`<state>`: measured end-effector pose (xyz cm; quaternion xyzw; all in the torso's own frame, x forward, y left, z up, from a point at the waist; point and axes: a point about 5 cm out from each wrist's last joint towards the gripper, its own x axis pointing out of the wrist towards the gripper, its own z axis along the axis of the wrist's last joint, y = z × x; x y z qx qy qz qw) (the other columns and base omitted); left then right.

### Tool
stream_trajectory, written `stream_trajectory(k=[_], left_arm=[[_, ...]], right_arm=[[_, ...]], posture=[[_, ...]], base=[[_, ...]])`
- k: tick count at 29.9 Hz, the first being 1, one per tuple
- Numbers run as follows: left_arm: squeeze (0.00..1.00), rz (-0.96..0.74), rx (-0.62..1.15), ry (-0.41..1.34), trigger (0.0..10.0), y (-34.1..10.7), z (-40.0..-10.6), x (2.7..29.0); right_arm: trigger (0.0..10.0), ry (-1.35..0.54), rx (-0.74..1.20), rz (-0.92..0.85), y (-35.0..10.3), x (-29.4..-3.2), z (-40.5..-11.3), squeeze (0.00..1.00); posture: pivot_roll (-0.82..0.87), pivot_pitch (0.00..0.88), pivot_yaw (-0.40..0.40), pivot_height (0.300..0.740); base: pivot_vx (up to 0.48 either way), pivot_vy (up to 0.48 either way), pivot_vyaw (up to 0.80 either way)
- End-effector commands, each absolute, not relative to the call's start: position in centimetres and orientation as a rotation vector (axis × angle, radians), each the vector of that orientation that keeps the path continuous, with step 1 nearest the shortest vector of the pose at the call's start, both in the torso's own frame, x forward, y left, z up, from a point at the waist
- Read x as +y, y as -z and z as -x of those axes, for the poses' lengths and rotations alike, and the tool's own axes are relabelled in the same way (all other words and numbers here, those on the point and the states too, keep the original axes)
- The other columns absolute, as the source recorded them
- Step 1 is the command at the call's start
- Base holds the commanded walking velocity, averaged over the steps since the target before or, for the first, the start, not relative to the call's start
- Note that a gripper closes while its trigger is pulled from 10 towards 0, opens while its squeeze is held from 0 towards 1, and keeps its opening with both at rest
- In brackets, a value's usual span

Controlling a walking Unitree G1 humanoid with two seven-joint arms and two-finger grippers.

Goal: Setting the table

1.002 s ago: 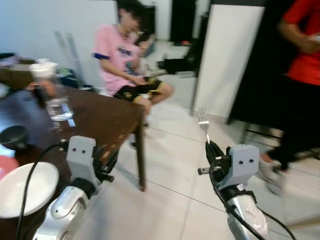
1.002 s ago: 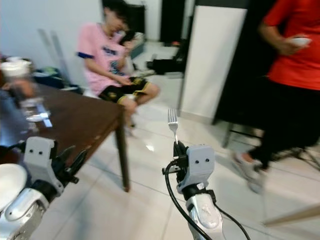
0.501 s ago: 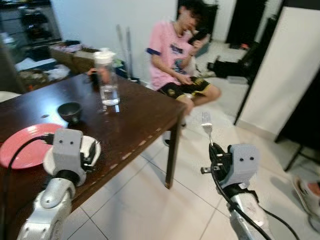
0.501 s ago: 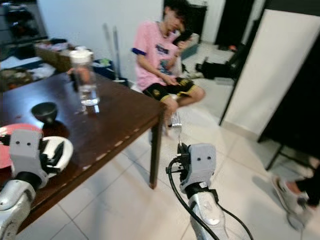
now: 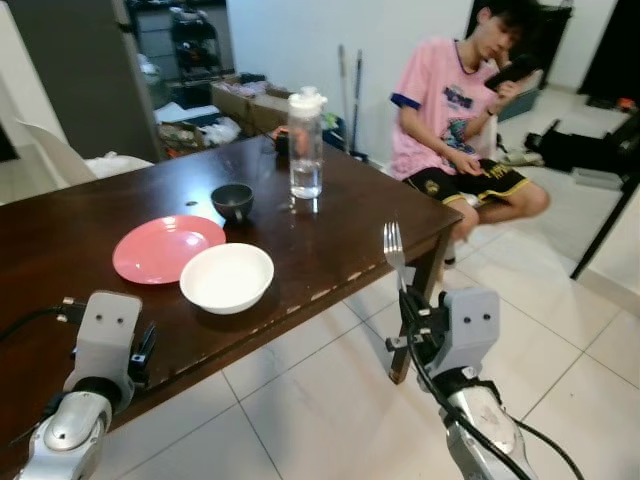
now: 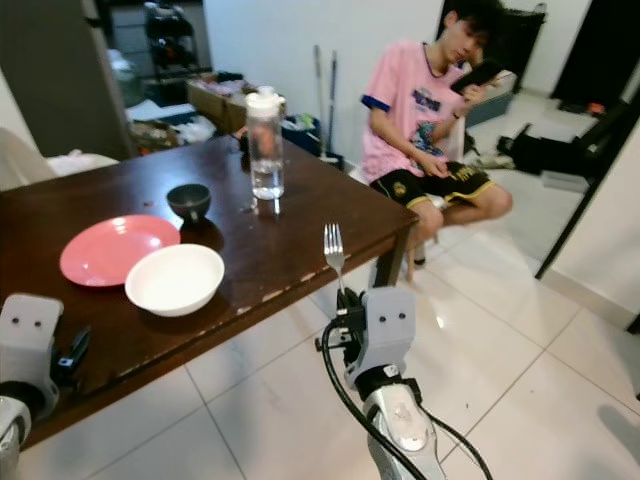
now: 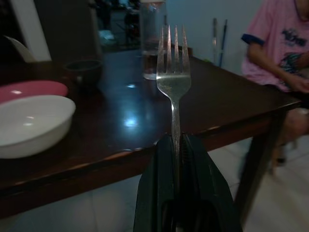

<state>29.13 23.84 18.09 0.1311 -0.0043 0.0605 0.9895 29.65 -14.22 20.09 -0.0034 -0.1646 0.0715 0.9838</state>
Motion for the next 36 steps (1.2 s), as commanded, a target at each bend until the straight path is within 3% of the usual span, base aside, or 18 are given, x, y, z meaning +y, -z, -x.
stream_trajectory(k=[1, 5, 12, 26, 36], left_arm=[[0.0, -0.285, 0.045, -0.141, 10.0, -17.2, -28.7, 24.5], [0.0, -0.263, -0.009, -0.052, 10.0, -18.0, -29.1, 22.7], [0.0, -0.239, -0.064, 0.015, 10.0, -18.6, -30.0, 20.5], [0.0, -0.238, -0.08, 0.043, 10.0, -18.6, -30.4, 19.4], [0.0, -0.201, -0.102, 0.069, 10.0, -18.7, -30.3, 19.1]], right_arm=[[10.0, -0.17, -0.32, -0.019, -19.8, -13.6, -29.6, 0.0], [10.0, -0.161, -0.313, -0.053, -19.9, -13.8, -29.7, 0.0], [10.0, -0.138, -0.223, -0.289, -19.0, -14.1, -29.9, 0.0], [10.0, -0.162, -0.21, -0.325, -18.9, -14.0, -29.7, 0.0], [10.0, -0.17, -0.211, -0.324, -19.0, -14.0, -29.7, 0.0]], posture=[[0.05, 0.124, 0.059, 0.74], [0.05, 0.121, 0.06, 0.74], [0.04, 0.118, 0.064, 0.74], [0.04, 0.113, 0.066, 0.74], [0.03, 0.112, 0.065, 0.74]], base=[[0.0, 0.0, 0.78], [0.0, 0.0, 0.78], [0.0, -0.039, 0.0], [0.0, -0.344, 0.0], [0.281, -0.151, 0.0]])
